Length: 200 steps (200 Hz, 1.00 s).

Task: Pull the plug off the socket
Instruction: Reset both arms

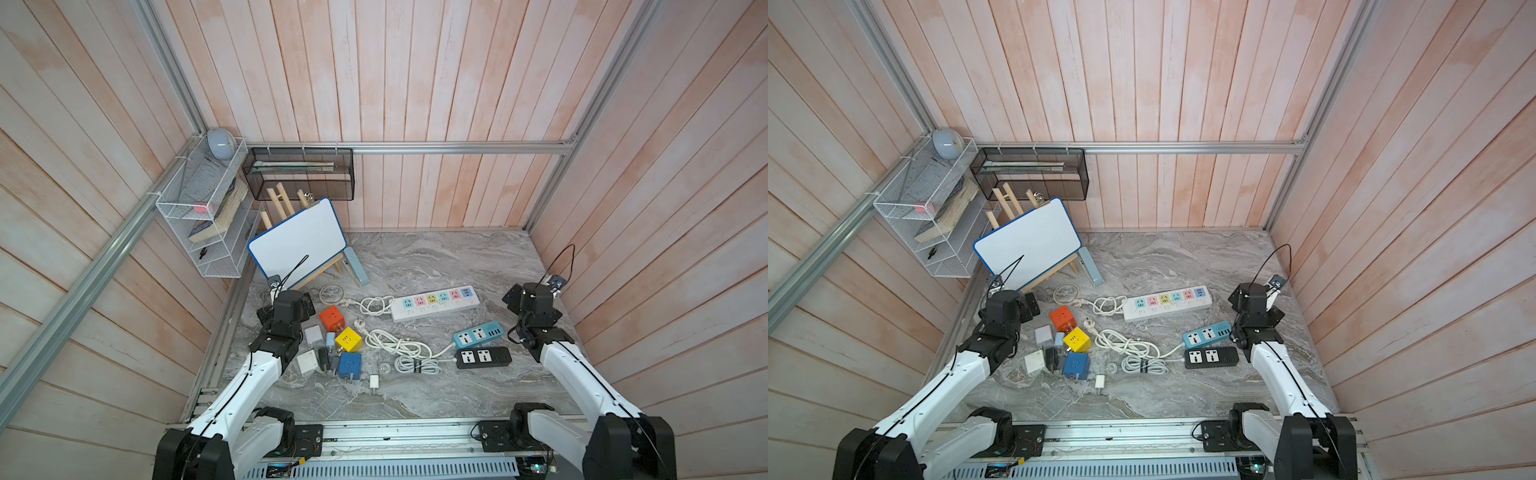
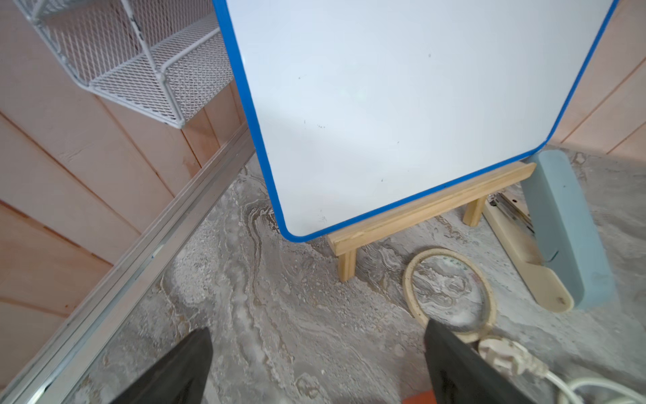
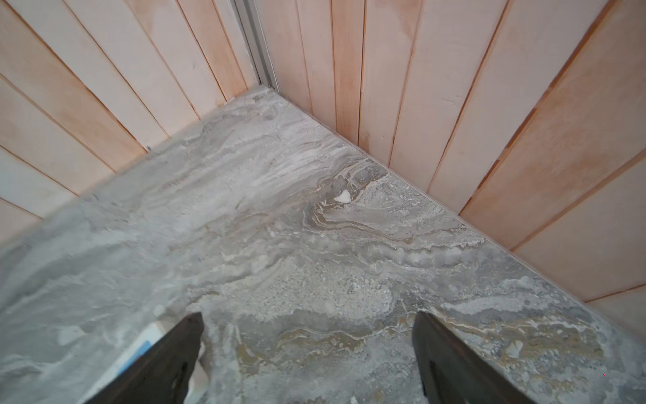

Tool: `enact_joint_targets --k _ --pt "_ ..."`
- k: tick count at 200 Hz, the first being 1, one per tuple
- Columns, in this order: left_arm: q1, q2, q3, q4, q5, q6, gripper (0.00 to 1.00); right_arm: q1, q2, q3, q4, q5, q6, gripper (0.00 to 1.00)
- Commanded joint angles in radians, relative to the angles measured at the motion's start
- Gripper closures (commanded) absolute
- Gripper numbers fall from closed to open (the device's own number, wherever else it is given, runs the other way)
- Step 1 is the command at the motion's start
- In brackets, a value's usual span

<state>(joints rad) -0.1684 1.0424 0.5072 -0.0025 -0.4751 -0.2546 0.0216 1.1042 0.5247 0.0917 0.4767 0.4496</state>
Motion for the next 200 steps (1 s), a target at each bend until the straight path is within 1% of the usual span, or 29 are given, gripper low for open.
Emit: enact_joint_targets --k 1,17,25,36,53,63,75,90,106,120,132,147,156,170,185,200 --pt "0.048 0.052 -0.099 0.428 0.088 0.218 0.0 0.005 0.077 -0.033 0.318 -0.015 -0.19 0.02" --pt "0.06 0.122 -0.177 0.648 0.121 0.27 0.0 0.007 0.147 -0.069 0.408 -0.019 -0.206 0.02" --pt "0.07 0.163 -0.202 0.73 0.145 0.269 0.0 0.009 0.174 -0.101 0.496 -0.035 -0.239 0.02" --pt "0.077 0.215 -0.221 0.798 0.162 0.255 0.0 0.013 0.215 -0.141 0.624 -0.046 -0.292 0.02" --pt "0.089 0.302 -0.26 0.98 0.206 0.219 0.0 0.013 0.281 -0.163 0.756 -0.065 -0.351 0.02" --pt "0.092 0.329 -0.242 0.989 0.25 0.238 0.0 0.013 0.32 -0.165 0.811 -0.066 -0.367 0.02" --pt "0.093 0.371 -0.228 1.034 0.267 0.278 0.0 0.009 0.359 -0.173 0.894 -0.085 -0.385 0.02" --pt "0.108 0.436 -0.255 1.15 0.274 0.275 0.0 0.003 0.393 -0.176 0.947 -0.118 -0.379 0.02" --pt "0.115 0.504 -0.303 1.298 0.293 0.272 0.01 0.004 0.425 -0.191 1.012 -0.121 -0.385 0.02" --pt "0.113 0.547 -0.336 1.419 0.292 0.283 0.0 0.004 0.415 -0.192 0.992 -0.137 -0.386 0.02" --pt "0.115 0.529 -0.344 1.404 0.28 0.267 0.0 0.003 0.41 -0.224 1.045 -0.155 -0.391 0.02" --pt "0.115 0.543 -0.342 1.424 0.271 0.272 0.0 0.004 0.415 -0.283 1.159 -0.177 -0.399 0.02" --pt "0.115 0.534 -0.333 1.391 0.268 0.264 0.0 0.003 0.43 -0.311 1.201 -0.18 -0.395 0.02" --pt "0.116 0.539 -0.313 1.363 0.249 0.261 0.0 0.005 0.483 -0.342 1.351 -0.178 -0.419 0.02" --pt "0.119 0.533 -0.282 1.289 0.244 0.252 0.0 0.009 0.455 -0.326 1.269 -0.166 -0.408 0.02" --pt "0.127 0.532 -0.256 1.237 0.252 0.244 0.0 0.008 0.465 -0.331 1.296 -0.166 -0.408 0.02"
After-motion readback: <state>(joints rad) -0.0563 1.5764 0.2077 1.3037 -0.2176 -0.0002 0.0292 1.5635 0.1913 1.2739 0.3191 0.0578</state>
